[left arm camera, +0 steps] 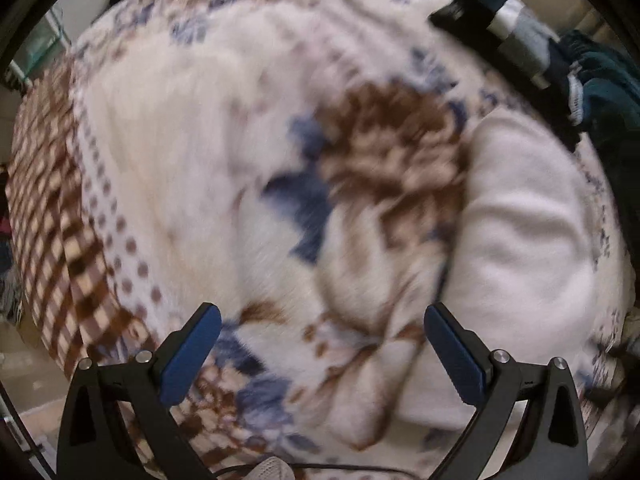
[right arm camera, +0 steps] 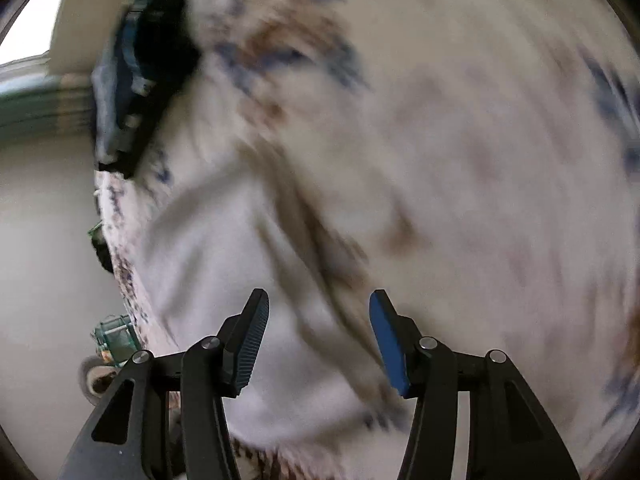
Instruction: Fold small clothes
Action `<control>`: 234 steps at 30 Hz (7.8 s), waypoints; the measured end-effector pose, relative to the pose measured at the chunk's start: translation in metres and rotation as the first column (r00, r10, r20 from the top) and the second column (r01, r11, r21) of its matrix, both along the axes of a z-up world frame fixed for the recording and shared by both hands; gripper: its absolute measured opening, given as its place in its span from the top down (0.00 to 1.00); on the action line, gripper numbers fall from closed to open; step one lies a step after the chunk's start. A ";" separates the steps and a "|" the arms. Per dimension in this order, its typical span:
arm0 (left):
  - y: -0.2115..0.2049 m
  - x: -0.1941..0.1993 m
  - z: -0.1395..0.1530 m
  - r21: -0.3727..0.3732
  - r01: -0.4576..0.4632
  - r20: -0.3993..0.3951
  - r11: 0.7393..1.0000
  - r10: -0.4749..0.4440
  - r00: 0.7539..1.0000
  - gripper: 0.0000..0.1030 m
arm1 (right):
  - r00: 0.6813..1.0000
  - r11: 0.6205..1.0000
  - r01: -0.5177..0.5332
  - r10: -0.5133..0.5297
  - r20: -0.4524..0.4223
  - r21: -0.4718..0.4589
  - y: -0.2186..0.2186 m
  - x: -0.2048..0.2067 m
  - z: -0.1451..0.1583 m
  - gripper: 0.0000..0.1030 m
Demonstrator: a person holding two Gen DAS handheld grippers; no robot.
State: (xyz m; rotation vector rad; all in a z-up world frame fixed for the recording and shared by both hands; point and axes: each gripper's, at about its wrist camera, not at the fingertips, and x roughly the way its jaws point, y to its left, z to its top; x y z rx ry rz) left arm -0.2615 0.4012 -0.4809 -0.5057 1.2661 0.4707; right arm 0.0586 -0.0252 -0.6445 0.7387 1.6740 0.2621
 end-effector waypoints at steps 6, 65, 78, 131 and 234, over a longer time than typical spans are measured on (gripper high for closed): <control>-0.030 0.029 -0.009 -0.008 0.100 -0.005 0.995 -0.100 0.995 0.00 | 0.964 0.967 0.182 -0.138 -0.228 0.181 0.004 -0.066 -0.047 0.50; -0.014 0.298 0.110 -0.294 0.558 0.489 0.776 -0.380 0.785 0.73 | 0.935 0.904 -0.228 0.100 0.340 0.362 0.132 0.078 0.082 0.69; 0.038 0.547 0.075 -0.210 0.580 0.378 0.787 -0.482 0.791 0.66 | 0.914 0.952 -0.142 0.021 0.405 0.272 0.220 0.330 0.096 0.69; -0.016 0.211 0.349 0.360 0.438 0.343 0.824 -0.554 0.759 0.05 | 0.715 0.734 0.222 0.326 0.619 -0.642 0.189 -0.006 0.418 0.00; -0.018 -0.007 0.507 0.430 0.329 0.442 0.841 -0.514 0.736 0.00 | 0.525 0.820 0.190 0.381 0.761 -0.541 0.148 -0.307 0.674 0.00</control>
